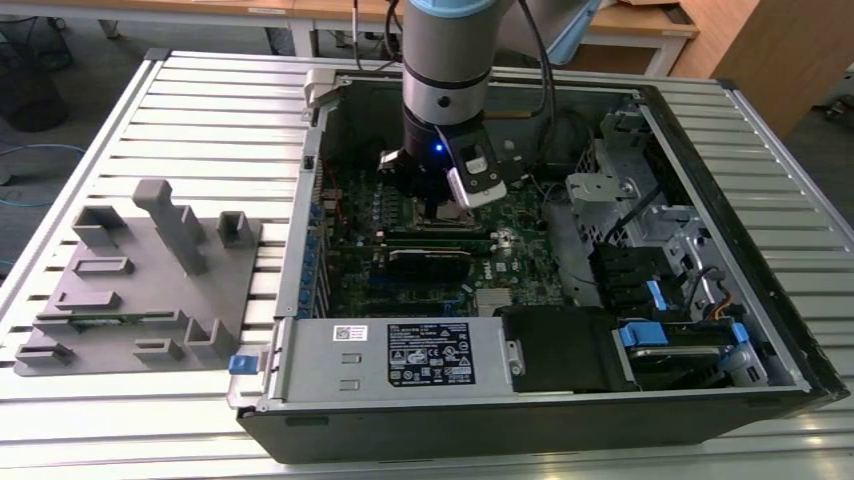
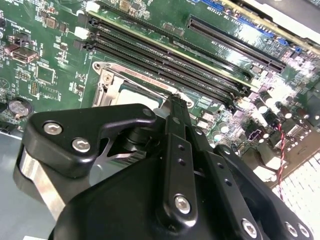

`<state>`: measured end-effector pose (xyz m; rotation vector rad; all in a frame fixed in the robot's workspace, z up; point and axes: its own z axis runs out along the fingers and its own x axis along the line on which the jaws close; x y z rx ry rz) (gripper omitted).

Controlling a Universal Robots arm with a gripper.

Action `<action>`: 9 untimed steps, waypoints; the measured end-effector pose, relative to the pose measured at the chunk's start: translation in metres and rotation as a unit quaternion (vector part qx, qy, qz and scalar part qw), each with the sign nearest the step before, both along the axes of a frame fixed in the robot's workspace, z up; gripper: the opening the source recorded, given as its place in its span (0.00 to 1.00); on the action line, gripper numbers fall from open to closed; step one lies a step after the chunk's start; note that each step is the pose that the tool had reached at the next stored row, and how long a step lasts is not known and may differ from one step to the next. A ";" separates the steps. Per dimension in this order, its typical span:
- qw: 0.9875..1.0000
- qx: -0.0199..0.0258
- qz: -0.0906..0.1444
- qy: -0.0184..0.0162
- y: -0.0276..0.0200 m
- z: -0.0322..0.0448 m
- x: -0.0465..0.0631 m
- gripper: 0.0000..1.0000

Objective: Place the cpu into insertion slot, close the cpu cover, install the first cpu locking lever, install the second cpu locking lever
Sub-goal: 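Install the second cpu locking lever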

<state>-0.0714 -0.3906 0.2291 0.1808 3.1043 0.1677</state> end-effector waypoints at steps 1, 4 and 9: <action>1.000 0.000 0.000 0.000 0.0000 -0.0004 0.000 0.10; 1.000 0.000 0.000 0.000 0.0000 -0.0004 0.000 0.10; 1.000 0.000 0.000 0.000 0.0000 -0.0006 0.000 0.10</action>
